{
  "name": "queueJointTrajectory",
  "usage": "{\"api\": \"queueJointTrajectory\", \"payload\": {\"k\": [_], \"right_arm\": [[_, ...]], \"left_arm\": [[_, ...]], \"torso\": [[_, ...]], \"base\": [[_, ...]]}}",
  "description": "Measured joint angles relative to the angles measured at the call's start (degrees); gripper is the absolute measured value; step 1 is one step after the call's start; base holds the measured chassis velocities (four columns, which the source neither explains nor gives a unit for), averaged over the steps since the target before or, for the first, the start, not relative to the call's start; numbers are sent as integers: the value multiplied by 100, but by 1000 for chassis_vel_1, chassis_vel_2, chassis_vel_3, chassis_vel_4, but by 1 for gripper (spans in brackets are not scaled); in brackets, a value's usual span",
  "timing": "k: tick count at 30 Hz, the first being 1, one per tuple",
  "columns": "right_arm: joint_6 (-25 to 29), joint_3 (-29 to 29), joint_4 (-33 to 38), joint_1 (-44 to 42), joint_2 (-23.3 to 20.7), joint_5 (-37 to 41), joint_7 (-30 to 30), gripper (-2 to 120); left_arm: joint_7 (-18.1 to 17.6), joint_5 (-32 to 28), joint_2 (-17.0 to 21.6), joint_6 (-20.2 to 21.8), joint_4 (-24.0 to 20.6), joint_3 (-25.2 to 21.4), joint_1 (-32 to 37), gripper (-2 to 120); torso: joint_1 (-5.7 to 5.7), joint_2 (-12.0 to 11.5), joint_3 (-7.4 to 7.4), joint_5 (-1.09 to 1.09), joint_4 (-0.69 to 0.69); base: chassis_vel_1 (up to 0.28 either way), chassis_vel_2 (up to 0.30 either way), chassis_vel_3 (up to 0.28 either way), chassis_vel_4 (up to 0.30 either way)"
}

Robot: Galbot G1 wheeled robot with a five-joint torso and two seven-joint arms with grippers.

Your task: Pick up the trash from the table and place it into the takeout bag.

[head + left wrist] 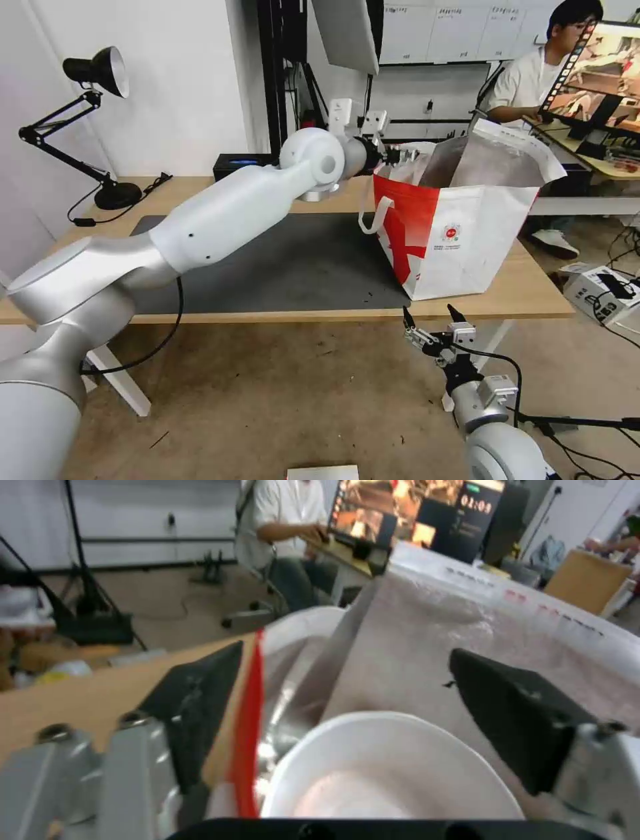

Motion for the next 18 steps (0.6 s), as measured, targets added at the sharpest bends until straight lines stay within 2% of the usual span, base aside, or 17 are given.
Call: {"api": "queueJointTrajectory", "payload": {"k": [3, 4, 6, 8, 9, 12, 13, 15, 16, 18], "right_arm": [[0, 0, 0, -1, 0, 0, 0, 100], [0, 0, 0, 0, 0, 0, 0, 100], [0, 0, 0, -1, 0, 0, 0, 100], [0, 0, 0, 0, 0, 0, 0, 100], [0, 0, 0, 0, 0, 0, 0, 100], [0, 0, 0, 0, 0, 0, 0, 100], [0, 0, 0, 0, 0, 0, 0, 100], [0, 0, 0, 0, 0, 0, 0, 100], [0, 0, 0, 0, 0, 0, 0, 100], [0, 0, 0, 0, 0, 0, 0, 100]], "left_arm": [[23, 199, 133, -185, -71, -37, 44, 96], [64, 390, 297, -438, -180, -92, 125, 99], [77, 486, 404, -577, -266, -128, 182, 99], [99, 754, 792, -974, -567, -250, 421, 100], [99, 754, 792, -974, -567, -250, 421, 100], [151, 1146, 1482, -1240, -1096, -749, 1116, 100], [151, 1146, 1482, -1240, -1096, -749, 1116, 100], [207, 1379, 1933, -1390, -1456, -1283, 1886, 100], [207, 1379, 1933, -1390, -1456, -1283, 1886, 100], [350, 1584, 2265, -1483, -1701, -1984, 2588, 100]], "torso": [[0, 0, 0, 0, 0], [0, 0, 0, 0, 0], [0, 0, 0, 0, -1], [0, 0, 0, 0, -2], [0, 0, 0, 0, -2], [0, 1, -1, -1, 0], [0, 1, -1, -1, 0], [0, 0, 0, -3, 1], [0, 0, 0, -3, 1], [0, 0, -1, 0, 1]], "base": [[0, 0, 0, 0], [0, 0, 0, 0], [0, 0, 0, 0], [0, 0, 0, 0], [0, 0, 0, 0], [0, 0, 0, 0], [0, 0, 0, 0], [0, 0, 0, 0], [0, 0, 0, 0], [0, 0, 0, 0]]}}
